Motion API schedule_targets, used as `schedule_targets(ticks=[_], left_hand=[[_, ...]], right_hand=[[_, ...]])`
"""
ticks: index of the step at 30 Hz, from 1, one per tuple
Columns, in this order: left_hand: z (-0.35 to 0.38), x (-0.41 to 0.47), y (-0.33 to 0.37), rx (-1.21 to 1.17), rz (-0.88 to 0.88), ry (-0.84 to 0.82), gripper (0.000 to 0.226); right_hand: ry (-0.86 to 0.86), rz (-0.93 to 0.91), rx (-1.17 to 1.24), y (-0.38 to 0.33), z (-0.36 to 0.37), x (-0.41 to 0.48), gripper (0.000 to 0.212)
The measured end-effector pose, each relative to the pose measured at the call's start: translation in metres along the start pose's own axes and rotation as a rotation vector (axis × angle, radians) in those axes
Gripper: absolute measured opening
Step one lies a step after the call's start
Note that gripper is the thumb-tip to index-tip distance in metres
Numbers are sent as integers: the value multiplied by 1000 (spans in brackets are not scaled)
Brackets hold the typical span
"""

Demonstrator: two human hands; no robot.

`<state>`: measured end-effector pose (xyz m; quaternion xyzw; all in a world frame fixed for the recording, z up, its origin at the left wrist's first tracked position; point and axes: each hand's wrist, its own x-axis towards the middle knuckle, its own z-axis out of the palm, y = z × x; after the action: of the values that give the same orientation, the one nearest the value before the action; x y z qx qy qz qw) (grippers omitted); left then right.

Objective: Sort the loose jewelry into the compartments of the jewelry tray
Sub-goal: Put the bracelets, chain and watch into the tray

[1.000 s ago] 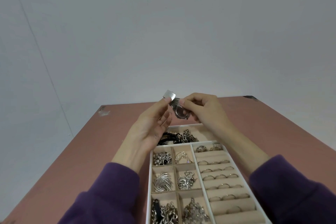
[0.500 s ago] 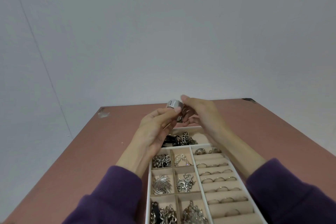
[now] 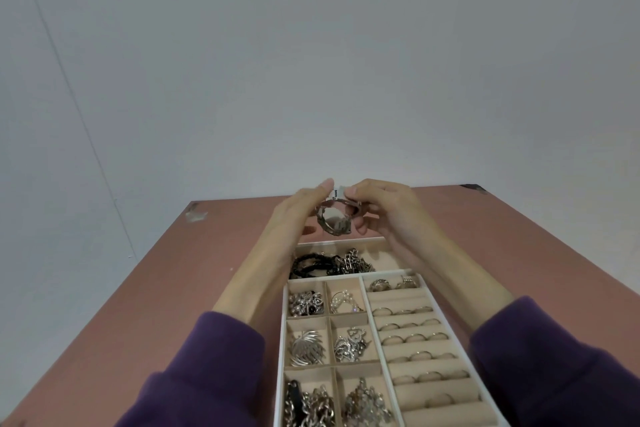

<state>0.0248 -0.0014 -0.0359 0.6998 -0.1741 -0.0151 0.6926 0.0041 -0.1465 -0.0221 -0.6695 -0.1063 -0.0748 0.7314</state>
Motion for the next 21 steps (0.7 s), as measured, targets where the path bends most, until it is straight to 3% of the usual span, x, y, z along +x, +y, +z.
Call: schedule_targets(ticks=[2,6,9,13,21], left_hand=[[3,-3,2,38,-10,-53,42],[2,-1,0,-53,-28,8,18],[2,-1,-3,-105,-34,2,23],[1,-1,-3,-98,-26,-8,13],[0,0,-3,-85,2,-66,28]], right_hand=[[-4,9,2,0,-1,0,18],[-30,47,-23,3,0,1,15],[-53,64,0,4,0,1,16],[-50,80,37,3,-2,2,15],[6,140,115,2,-9,6,14]])
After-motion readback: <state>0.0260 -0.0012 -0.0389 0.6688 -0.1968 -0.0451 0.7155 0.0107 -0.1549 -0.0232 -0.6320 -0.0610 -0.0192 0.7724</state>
